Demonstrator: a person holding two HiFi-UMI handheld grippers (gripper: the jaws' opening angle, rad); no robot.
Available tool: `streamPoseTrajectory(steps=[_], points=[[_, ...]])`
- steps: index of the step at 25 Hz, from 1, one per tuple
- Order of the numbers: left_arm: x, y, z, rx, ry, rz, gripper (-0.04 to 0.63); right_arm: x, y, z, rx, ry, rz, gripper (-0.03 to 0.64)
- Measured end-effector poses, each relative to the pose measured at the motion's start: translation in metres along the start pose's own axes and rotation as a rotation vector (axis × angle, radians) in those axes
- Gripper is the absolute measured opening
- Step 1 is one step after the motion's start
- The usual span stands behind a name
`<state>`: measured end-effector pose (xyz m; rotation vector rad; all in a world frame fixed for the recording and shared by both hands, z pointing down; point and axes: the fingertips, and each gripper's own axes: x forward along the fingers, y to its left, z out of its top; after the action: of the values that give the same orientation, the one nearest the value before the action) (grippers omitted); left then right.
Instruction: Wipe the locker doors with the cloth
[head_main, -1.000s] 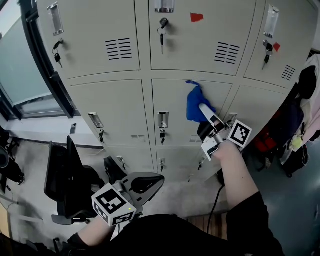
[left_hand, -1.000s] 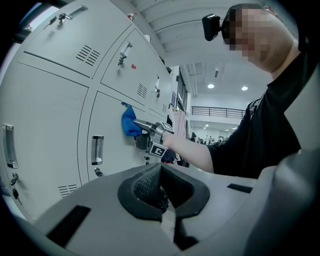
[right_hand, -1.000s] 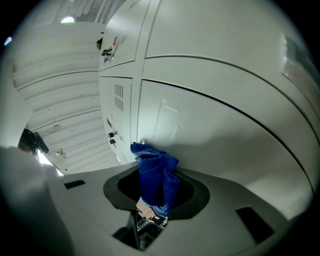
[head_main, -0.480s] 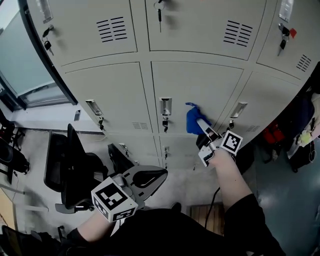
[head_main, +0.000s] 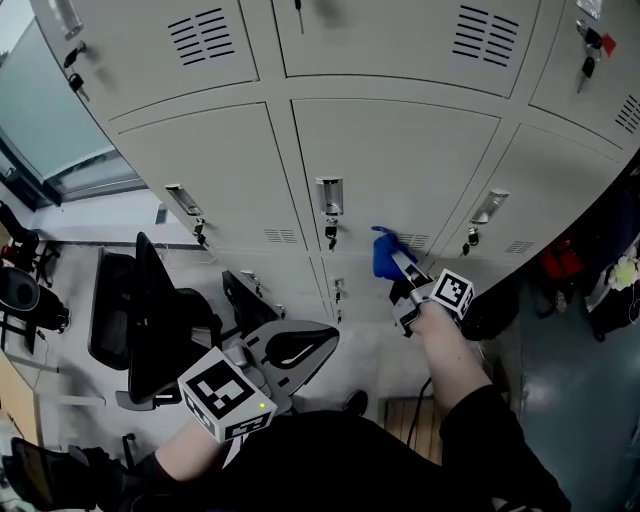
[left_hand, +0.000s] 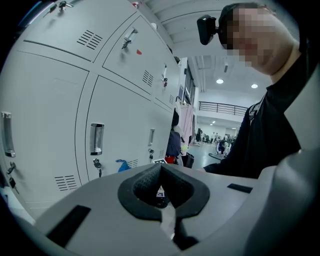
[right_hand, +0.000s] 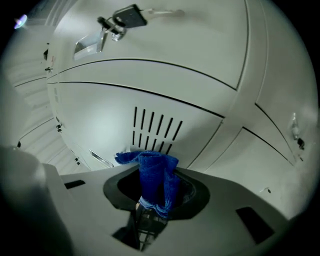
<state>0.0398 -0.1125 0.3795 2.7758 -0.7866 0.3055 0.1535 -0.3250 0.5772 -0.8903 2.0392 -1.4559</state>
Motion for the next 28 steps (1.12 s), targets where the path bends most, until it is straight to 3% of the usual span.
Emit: streamPoseTrajectory(steps=[6, 10, 15, 20, 24, 28], points=[[0.012, -0.003, -0.005, -0.013, 0.006, 0.018, 0.008, 0.0, -0.021, -0.006, -0.006, 0.038, -0.031, 0.103], [0.021, -0.008, -0.007, -0.014, 0.007, 0.0, 0.008, -0.004, -0.006, -0.007, -0.044, 0.062, -0.016, 0.102], [0.023, -0.007, -0.002, 0.007, 0.011, -0.045, 0.008, -0.01, 0.094, 0.002, -0.096, 0.059, 0.171, 0.103], [0.022, 0.001, 0.01, 0.044, -0.013, -0.125, 0.008, -0.019, 0.221, 0.044, -0.218, -0.039, 0.353, 0.102], [0.019, 0.004, 0.019, 0.078, -0.027, -0.2, 0.008, -0.03, 0.3, 0.081, -0.366, -0.126, 0.408, 0.103], [0.011, 0.009, 0.02, 0.084, -0.041, -0.265, 0.008, -0.034, 0.335, 0.108, -0.448, -0.216, 0.393, 0.102]])
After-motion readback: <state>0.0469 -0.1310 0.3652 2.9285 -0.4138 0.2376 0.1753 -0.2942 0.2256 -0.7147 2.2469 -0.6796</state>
